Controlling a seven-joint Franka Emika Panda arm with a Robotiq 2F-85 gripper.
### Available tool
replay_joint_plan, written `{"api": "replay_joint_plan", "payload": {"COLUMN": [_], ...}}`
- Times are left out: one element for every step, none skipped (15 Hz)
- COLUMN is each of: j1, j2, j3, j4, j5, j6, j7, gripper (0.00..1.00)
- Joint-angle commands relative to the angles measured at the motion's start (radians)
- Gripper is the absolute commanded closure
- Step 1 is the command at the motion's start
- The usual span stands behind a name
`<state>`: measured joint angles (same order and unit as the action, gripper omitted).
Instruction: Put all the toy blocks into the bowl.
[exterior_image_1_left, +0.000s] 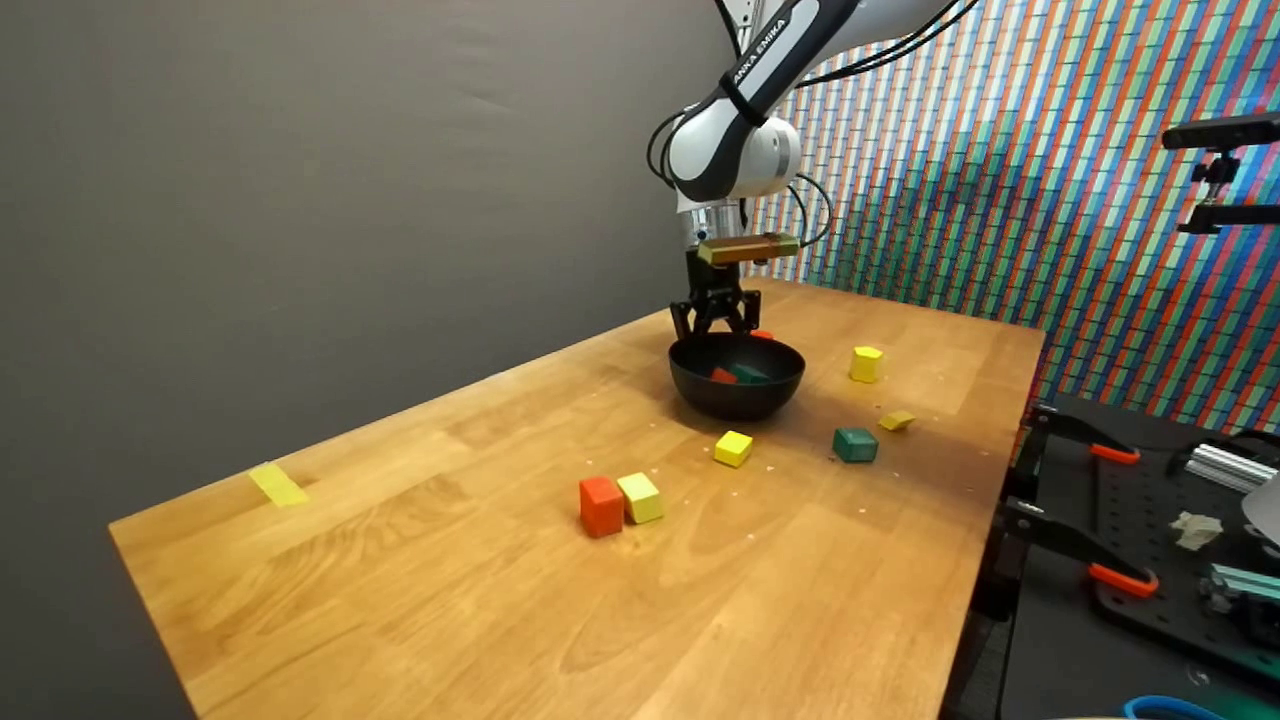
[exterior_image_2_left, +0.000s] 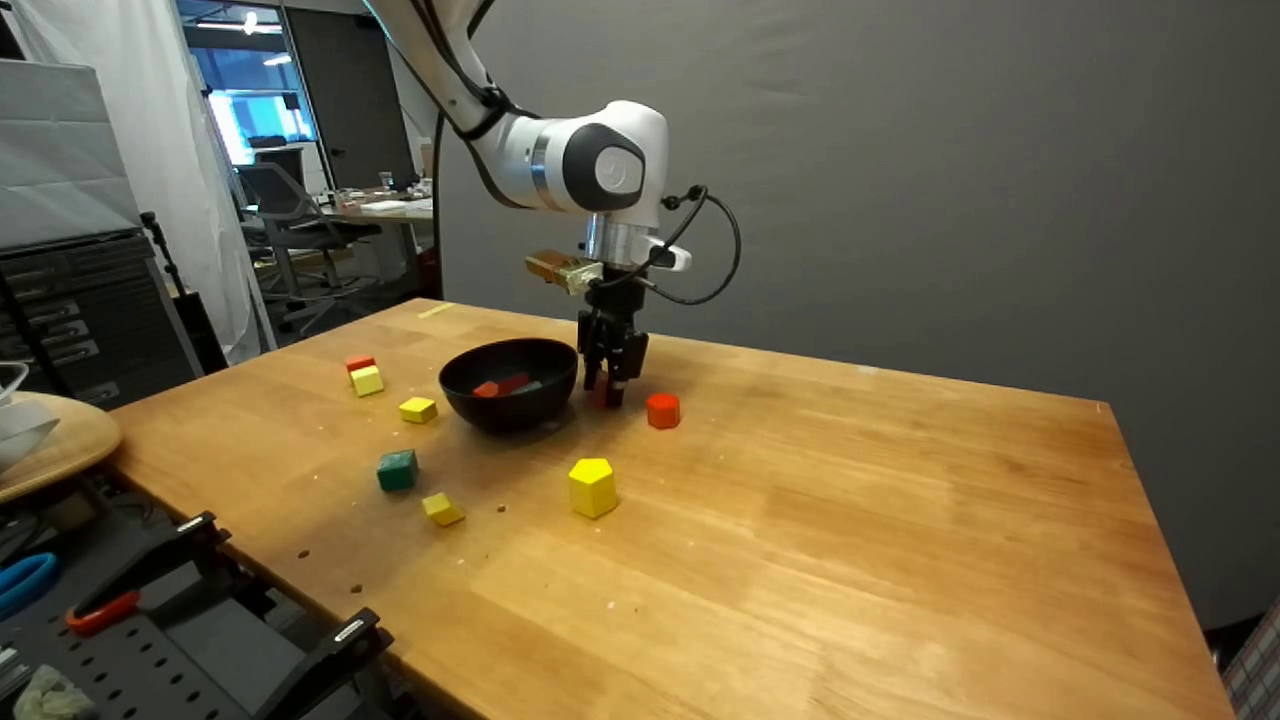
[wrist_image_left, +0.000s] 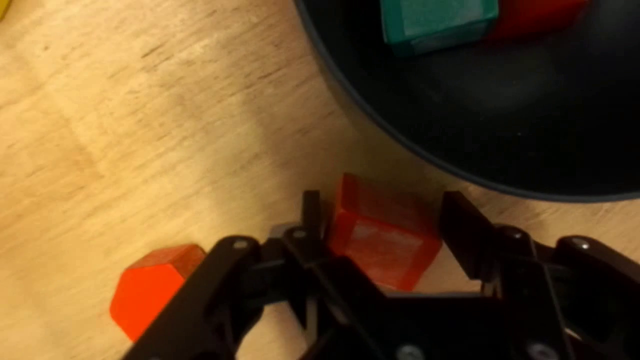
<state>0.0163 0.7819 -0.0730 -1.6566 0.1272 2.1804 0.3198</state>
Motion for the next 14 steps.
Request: {"api": "replay_joint_plan", "payload": {"j1": [-0.008, -0.001, 0.018, 0.038, 0.058, 0.076, 0.095, 0.113, 0.121, 0.117, 0.123, 0.124, 0.121, 0.114], "j2": [-0.030, -0.039, -0.061, -0.089, -0.117, -0.157, -0.193, -0.227, -0.270, -0.308, -0.339, -0.365, -0.385, -0.399], "j3": [0.012, 0.006, -0.009, -0.023, -0.038, -0.048, -0.058, -0.065, -0.057, -0.035, -0.026, -0.015, -0.005, 0.006], "j4": [-0.008, -0.010, -0.023, -0.035, -0.045, -0.054, -0.064, -0.075, -0.097, -0.113, -0.134, -0.156, -0.187, -0.216], "j5": [0.036, 0.028, 0.000, -0.030, -0.066, -0.100, -0.138, -0.178, -0.198, -0.193, -0.196, -0.187, -0.171, -0.155], "j6": [-0.021, -0.011, 0.020, 0.054, 0.087, 0.094, 0.108, 0.125, 0.146, 0.126, 0.121, 0.112, 0.099, 0.092], "j7": [0.024, 0.029, 0.038, 0.042, 0.046, 0.051, 0.058, 0.066, 0.061, 0.047, 0.050, 0.049, 0.052, 0.052], "gripper": [0.67, 0.73, 0.79, 0.79, 0.79, 0.79, 0.79, 0.79, 0.79, 0.79, 0.79, 0.79, 0.79, 0.79]}}
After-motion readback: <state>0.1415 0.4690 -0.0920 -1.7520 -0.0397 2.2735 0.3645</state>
